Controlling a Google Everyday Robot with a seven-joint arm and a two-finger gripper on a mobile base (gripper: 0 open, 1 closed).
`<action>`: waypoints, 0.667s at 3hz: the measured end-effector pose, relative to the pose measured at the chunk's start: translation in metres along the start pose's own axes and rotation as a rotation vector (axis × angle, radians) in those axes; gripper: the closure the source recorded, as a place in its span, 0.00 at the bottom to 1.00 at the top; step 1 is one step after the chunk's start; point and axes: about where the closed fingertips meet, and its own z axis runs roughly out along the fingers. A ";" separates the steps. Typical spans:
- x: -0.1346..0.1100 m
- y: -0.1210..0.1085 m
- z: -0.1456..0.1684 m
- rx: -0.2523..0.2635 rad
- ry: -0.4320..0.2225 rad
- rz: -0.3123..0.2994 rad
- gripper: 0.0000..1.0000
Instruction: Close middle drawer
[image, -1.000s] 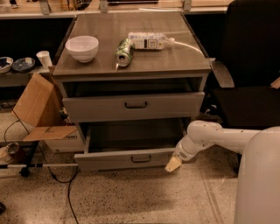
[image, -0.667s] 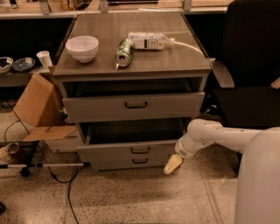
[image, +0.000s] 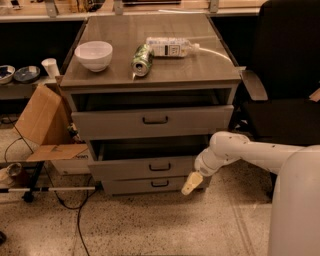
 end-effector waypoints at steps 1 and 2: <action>-0.008 -0.001 0.001 -0.008 0.012 0.000 0.15; -0.006 -0.006 -0.002 -0.008 0.039 0.039 0.38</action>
Offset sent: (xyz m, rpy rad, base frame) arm 0.0144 -0.0088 0.0088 -0.0479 0.0655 -0.0804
